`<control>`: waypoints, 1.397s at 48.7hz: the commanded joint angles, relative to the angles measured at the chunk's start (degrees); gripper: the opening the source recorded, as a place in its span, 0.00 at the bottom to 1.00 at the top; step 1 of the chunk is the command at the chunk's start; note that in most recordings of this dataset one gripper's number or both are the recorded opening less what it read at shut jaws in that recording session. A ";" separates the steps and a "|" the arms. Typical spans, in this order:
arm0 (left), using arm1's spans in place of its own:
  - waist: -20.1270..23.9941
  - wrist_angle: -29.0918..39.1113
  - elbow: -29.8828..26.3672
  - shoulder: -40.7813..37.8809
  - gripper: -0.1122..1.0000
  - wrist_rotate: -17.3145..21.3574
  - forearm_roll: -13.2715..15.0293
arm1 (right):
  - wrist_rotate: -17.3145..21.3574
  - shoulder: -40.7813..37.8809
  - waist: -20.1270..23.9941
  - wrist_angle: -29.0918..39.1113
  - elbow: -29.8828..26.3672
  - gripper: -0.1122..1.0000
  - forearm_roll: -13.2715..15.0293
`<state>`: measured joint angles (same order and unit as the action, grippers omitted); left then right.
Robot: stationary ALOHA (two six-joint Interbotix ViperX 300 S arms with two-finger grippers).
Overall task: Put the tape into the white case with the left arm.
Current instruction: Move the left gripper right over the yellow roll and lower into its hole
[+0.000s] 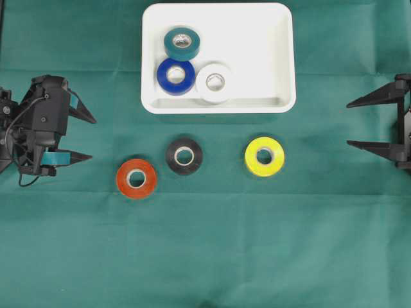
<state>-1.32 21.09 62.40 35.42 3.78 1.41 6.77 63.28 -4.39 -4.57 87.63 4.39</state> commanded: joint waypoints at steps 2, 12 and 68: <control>-0.18 -1.05 -1.23 -0.88 0.87 0.09 0.09 | 0.00 -0.35 0.00 -0.53 -0.53 0.66 0.09; -0.18 -2.64 -3.78 -5.19 0.87 0.09 0.09 | 0.00 -0.44 0.00 -0.53 -0.53 0.66 0.09; -3.08 -2.72 -40.43 -41.13 0.87 0.70 0.00 | 0.00 -0.62 0.00 -1.14 -0.53 0.66 0.09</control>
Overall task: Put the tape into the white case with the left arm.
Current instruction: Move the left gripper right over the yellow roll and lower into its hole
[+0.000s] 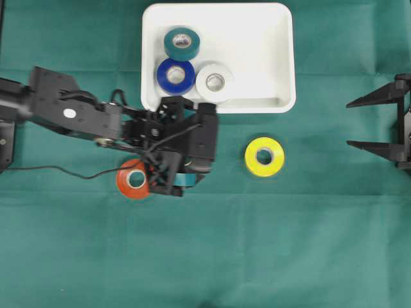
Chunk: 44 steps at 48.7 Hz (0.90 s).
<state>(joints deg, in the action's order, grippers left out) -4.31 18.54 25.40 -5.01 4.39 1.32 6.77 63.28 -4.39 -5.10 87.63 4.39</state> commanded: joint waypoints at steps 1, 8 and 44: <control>-0.09 -0.09 -4.04 -1.23 0.87 0.09 0.09 | 0.00 -0.62 0.00 -0.62 -0.53 0.66 0.09; -0.09 0.00 -8.17 -4.92 0.87 0.09 0.09 | 0.00 -0.62 0.00 -0.62 -0.53 0.66 0.09; -1.58 5.01 -24.17 -17.58 0.87 0.26 -0.09 | 0.00 -0.62 -0.09 -0.62 -0.53 0.66 0.09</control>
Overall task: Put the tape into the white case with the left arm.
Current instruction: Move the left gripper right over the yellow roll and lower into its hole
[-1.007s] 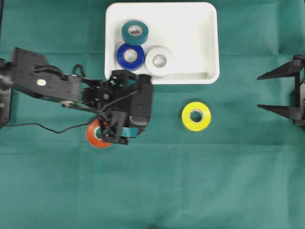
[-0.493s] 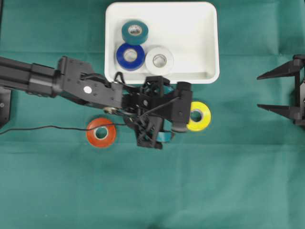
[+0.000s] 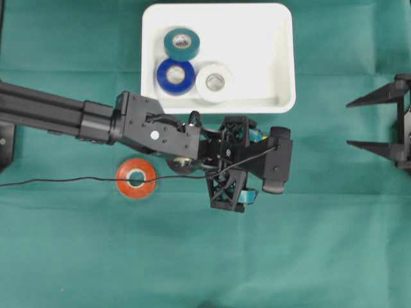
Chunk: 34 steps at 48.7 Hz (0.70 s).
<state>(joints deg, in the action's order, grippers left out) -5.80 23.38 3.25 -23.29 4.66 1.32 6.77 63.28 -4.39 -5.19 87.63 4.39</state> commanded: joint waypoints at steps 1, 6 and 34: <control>-0.09 0.18 -2.11 0.53 0.87 0.00 -0.09 | 0.00 -0.53 0.00 -0.53 -0.53 0.66 0.09; -0.09 0.18 -2.55 0.18 0.87 0.00 -0.09 | 0.00 -0.62 0.00 -0.53 -0.53 0.66 0.09; 1.32 -0.97 -5.01 -5.27 0.87 0.00 -0.18 | 0.00 -0.53 0.00 -0.53 -0.53 0.66 0.09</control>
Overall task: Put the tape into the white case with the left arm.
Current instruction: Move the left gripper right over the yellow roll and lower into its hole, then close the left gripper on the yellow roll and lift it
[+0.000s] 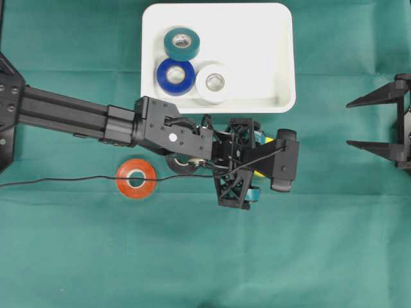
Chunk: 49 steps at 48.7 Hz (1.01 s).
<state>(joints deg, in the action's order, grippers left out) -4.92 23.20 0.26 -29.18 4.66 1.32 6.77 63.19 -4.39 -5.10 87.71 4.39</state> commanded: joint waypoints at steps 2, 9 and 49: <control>0.53 -0.88 -2.20 0.09 0.87 0.00 -0.18 | 0.00 -0.53 0.00 -0.62 -0.62 0.66 0.09; 0.62 -0.88 -2.90 -1.32 0.87 0.00 -0.18 | 0.00 -0.53 0.00 -0.53 -0.62 0.65 0.09; 0.44 0.09 -1.58 0.79 0.34 0.00 -0.18 | 0.00 -0.53 0.00 -0.53 -0.62 0.66 0.09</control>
<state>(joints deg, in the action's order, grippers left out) -4.57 22.94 -0.79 -31.46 4.75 1.23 6.77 63.28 -4.39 -5.10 87.63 4.39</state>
